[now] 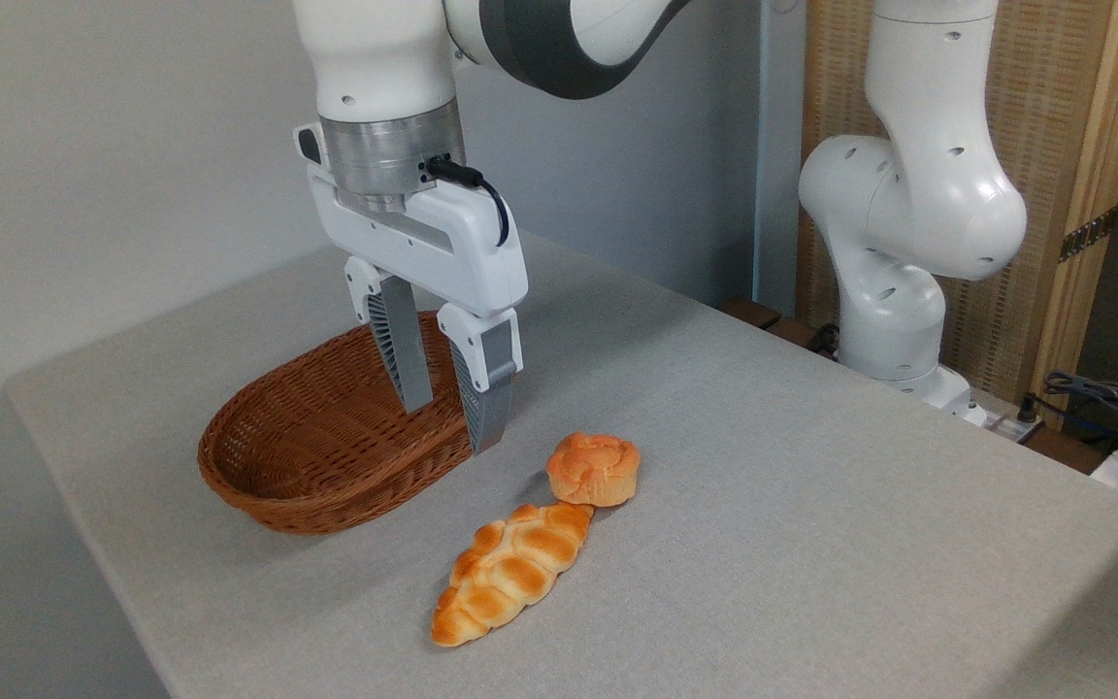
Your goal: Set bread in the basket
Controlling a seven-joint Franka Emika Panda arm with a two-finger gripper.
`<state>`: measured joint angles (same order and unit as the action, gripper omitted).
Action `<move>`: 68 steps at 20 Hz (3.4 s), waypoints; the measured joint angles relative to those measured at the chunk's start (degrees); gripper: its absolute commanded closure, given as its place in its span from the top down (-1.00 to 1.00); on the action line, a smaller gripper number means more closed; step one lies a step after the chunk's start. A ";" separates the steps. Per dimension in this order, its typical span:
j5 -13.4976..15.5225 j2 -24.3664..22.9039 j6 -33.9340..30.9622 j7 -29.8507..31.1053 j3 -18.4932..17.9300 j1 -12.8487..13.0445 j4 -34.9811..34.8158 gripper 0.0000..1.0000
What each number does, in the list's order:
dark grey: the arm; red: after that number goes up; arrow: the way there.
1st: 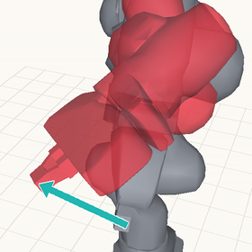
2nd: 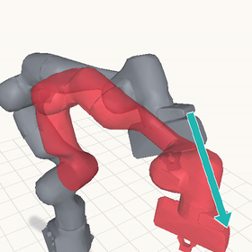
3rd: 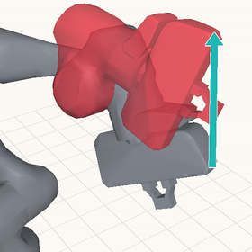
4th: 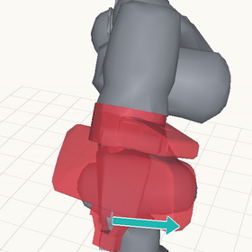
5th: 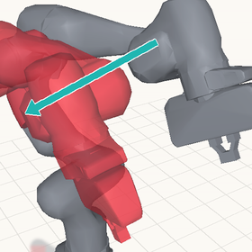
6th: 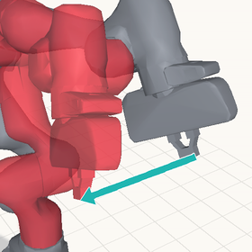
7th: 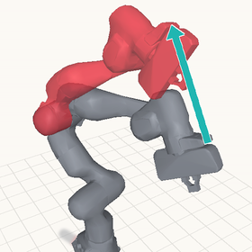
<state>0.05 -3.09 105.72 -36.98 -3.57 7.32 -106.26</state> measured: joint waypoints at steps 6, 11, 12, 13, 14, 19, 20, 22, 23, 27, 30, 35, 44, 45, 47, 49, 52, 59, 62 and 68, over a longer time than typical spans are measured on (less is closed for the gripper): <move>0.00 0.00 0.00 0.00 -0.03 -0.08 0.00 1.00; -0.01 0.00 0.00 0.00 -0.04 -0.17 0.00 1.00; -0.01 0.00 0.00 0.00 -0.04 -0.20 0.00 1.00; -0.02 0.00 0.00 0.00 -0.06 -0.21 0.00 1.00; -0.02 0.00 0.00 0.00 -0.16 -0.21 0.00 1.00; -0.02 -0.03 0.00 0.00 -0.84 -0.27 0.03 1.00; -0.02 -0.08 0.00 0.00 -0.95 -0.29 0.05 1.00; -0.02 -0.17 0.00 0.00 -1.41 -0.30 0.08 1.00; -0.02 -0.24 0.00 0.00 -1.89 -0.30 0.09 1.00; -0.03 -0.21 0.00 -0.95 -3.35 -0.32 -0.03 1.00; -0.03 -0.12 0.38 -2.24 -4.34 -0.32 -0.89 1.00; -0.04 0.46 6.80 -2.76 -4.88 -0.32 -5.22 1.00; -0.04 4.16 13.10 -2.80 -4.89 -0.28 -9.76 1.00; -0.04 4.44 13.16 -2.80 -4.89 -0.28 -9.77 1.00; -0.04 5.18 13.26 -2.81 -4.89 -0.26 -9.77 1.00; -0.04 5.58 13.29 -2.81 -4.88 -0.23 -9.77 1.00; -0.04 6.02 13.31 -2.82 -4.78 -0.18 -9.77 1.00; -0.04 6.55 13.31 -2.83 -4.58 -0.16 -9.77 0.67; -0.04 6.88 13.31 -3.42 -4.47 -0.12 -9.77 0.51; -0.04 7.39 13.35 -4.51 -4.42 0.09 -9.76 -0.32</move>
<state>0.02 4.30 119.07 -41.50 -8.00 7.42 -116.02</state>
